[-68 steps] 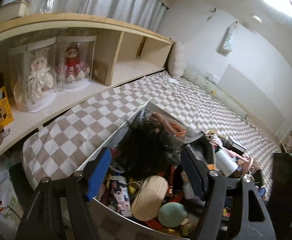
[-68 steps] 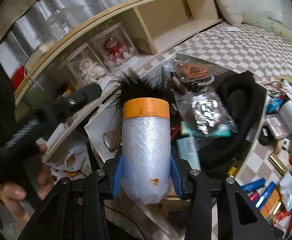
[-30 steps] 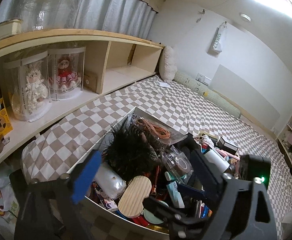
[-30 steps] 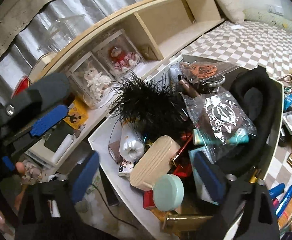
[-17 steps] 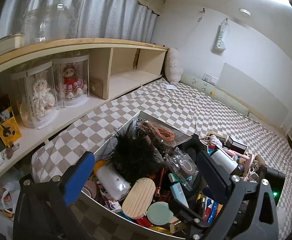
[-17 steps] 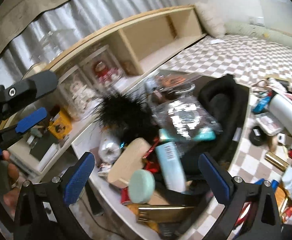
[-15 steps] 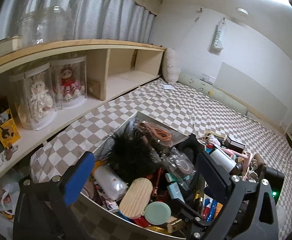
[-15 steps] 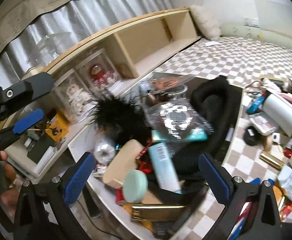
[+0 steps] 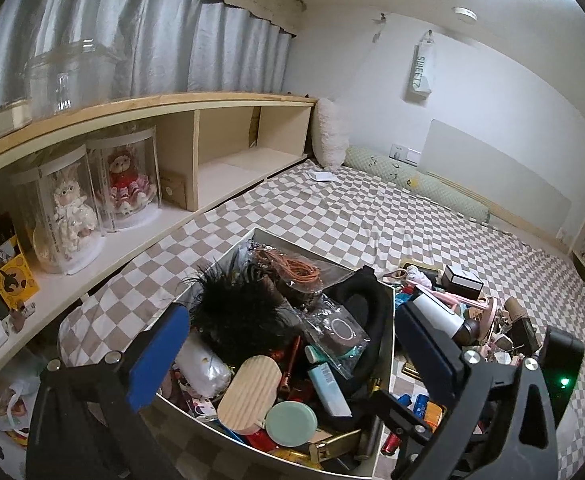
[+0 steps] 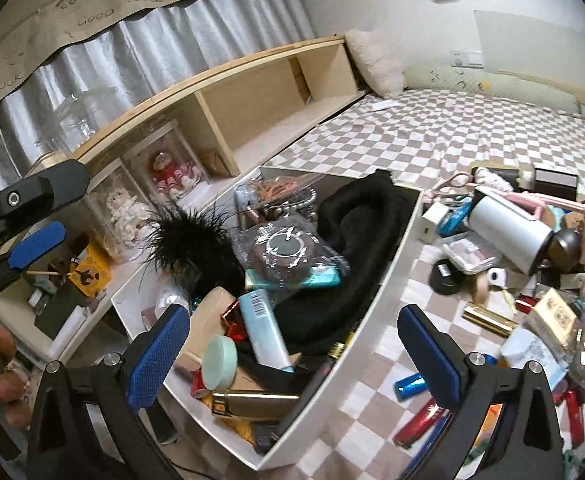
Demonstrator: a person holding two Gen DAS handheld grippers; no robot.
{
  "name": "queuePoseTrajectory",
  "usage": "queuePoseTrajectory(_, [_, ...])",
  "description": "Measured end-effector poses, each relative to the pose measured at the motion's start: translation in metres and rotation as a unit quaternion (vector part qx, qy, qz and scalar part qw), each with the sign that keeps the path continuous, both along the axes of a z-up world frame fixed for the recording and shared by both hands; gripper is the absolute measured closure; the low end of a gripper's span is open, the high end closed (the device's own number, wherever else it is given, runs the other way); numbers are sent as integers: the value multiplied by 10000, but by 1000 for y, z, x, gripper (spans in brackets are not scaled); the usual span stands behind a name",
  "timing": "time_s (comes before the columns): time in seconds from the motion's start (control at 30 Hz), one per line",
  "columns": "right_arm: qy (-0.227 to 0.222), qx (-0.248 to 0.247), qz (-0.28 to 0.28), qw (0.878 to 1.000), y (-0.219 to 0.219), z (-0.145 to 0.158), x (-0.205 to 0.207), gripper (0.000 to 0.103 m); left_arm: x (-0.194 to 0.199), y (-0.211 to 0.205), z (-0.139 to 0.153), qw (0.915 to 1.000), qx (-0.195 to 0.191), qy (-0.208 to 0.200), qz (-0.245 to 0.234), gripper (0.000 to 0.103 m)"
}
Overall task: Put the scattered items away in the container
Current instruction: 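Withdraw both grippers from the shoebox back over the scattered items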
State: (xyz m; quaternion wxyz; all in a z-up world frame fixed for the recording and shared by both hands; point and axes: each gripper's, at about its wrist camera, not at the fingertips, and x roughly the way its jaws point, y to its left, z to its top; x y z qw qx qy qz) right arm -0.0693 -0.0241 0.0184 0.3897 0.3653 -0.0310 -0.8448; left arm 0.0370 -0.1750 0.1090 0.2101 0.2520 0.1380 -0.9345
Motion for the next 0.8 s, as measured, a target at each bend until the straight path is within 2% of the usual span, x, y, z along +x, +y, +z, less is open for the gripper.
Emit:
queuePoseTrajectory(0.43, [241,23,-610,9978,61,23,0,0,-6,33,10,9991,-430,41,0,0])
queuePoseTrajectory(0.57, [245,48,-815,9964,81,29,-3,0,-7,39,11,9996,-245,78,-136,0])
queuePoseTrajectory(0.8, [356,199,-1155,9925,116,37,-5,0,-8,53,15,9988,-409,170,-188,0])
